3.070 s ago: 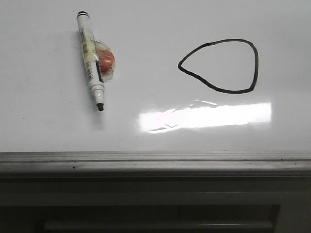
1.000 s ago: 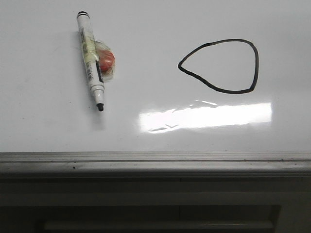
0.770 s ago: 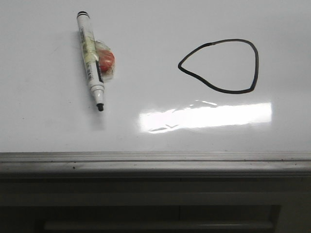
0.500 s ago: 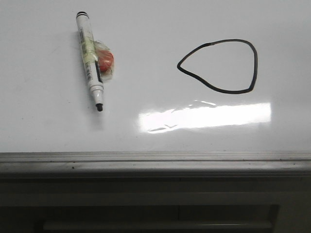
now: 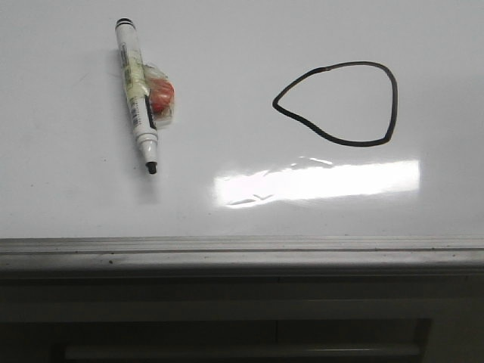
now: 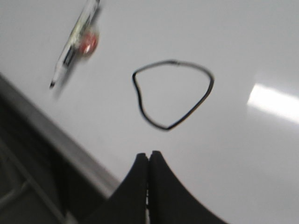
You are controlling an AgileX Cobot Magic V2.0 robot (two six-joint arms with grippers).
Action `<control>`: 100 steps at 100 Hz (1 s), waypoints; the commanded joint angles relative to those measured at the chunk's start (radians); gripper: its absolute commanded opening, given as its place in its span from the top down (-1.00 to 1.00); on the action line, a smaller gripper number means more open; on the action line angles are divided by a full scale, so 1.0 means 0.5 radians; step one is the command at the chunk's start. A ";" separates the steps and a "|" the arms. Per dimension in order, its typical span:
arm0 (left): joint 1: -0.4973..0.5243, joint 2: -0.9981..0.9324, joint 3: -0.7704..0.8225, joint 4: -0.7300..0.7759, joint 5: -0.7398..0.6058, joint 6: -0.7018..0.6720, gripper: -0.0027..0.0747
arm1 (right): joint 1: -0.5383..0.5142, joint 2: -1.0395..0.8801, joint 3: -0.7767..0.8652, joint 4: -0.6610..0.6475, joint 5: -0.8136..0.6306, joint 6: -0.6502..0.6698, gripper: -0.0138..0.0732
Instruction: Write number 0 on whiteboard
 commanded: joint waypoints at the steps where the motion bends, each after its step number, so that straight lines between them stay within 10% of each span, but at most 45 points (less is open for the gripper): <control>1: 0.002 -0.057 0.065 -0.028 -0.077 -0.021 0.98 | -0.279 0.008 0.133 0.233 -0.782 -0.279 0.84; 46: -0.002 -0.057 0.065 -0.024 -0.077 -0.021 0.98 | -0.794 -0.741 0.632 0.417 0.145 -0.253 0.84; 100: -0.002 -0.057 0.065 -0.028 -0.077 -0.021 0.98 | -0.841 -0.745 0.632 0.417 0.149 -0.286 0.84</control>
